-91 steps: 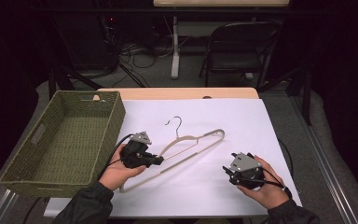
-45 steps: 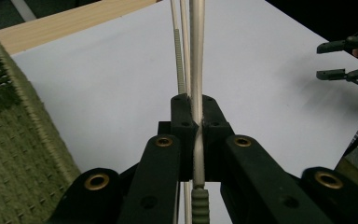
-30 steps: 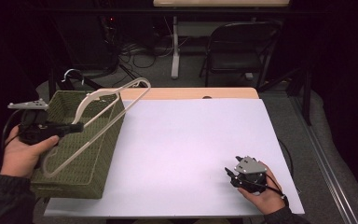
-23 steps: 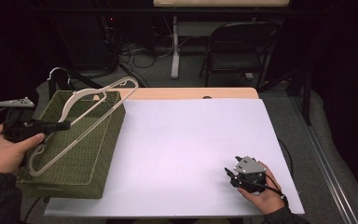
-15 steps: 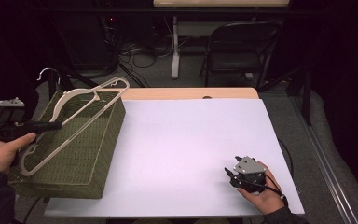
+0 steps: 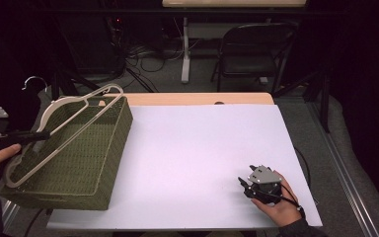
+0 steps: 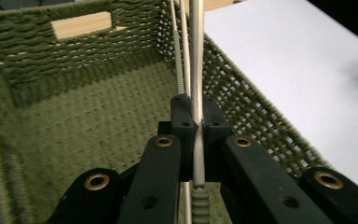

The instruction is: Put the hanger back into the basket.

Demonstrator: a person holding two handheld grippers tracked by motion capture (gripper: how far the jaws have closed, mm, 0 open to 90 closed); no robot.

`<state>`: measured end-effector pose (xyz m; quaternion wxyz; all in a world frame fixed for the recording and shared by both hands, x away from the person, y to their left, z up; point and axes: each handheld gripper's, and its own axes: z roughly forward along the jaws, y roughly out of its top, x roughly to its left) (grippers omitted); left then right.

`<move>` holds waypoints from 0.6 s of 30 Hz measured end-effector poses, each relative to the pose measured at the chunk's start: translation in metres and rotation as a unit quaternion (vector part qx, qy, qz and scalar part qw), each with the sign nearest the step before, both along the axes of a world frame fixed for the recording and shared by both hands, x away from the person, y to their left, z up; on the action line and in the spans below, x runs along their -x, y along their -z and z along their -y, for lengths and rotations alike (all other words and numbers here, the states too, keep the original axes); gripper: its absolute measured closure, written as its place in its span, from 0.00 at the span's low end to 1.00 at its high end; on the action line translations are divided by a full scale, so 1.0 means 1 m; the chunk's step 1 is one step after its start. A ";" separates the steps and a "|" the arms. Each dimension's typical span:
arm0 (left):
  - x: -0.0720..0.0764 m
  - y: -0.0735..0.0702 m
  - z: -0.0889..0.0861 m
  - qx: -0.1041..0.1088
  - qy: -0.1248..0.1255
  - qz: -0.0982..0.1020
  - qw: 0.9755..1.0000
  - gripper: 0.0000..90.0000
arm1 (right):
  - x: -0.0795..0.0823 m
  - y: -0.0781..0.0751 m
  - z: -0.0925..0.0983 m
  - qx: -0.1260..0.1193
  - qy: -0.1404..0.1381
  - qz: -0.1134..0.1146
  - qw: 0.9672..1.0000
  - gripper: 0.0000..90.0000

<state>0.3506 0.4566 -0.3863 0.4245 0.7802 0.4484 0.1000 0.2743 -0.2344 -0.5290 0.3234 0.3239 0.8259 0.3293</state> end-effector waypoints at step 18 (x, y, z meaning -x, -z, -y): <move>-0.003 0.034 -0.010 -0.020 0.007 -0.003 1.000 0.97 | -0.001 0.001 0.000 0.004 0.002 -0.001 1.000 0.48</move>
